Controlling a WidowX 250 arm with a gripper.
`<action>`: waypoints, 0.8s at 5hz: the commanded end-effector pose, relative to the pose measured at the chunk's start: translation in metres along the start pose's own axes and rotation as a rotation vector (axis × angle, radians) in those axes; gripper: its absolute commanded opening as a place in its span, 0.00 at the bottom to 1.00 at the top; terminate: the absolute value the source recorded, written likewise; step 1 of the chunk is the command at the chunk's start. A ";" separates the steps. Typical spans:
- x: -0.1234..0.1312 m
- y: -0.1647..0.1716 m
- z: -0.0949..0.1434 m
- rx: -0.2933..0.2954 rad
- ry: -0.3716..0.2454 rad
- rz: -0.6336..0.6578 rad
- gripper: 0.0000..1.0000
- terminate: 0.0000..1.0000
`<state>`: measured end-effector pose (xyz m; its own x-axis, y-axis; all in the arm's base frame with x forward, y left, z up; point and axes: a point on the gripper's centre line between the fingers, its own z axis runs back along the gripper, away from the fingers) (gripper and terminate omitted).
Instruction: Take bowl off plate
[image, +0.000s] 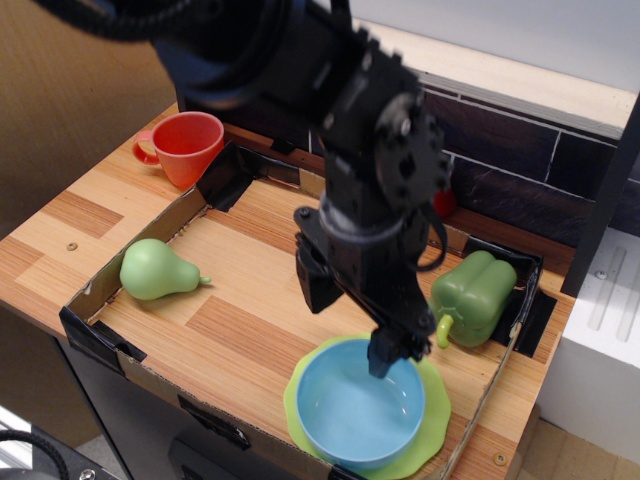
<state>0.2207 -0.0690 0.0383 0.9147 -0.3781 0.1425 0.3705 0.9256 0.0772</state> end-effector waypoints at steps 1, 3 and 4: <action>-0.006 0.007 -0.011 -0.012 0.003 -0.024 0.00 0.00; -0.005 0.014 -0.004 -0.063 0.007 0.024 0.00 0.00; -0.003 0.021 -0.001 -0.071 -0.003 0.047 0.00 0.00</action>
<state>0.2225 -0.0545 0.0253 0.9400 -0.3303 0.0849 0.3325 0.9430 -0.0120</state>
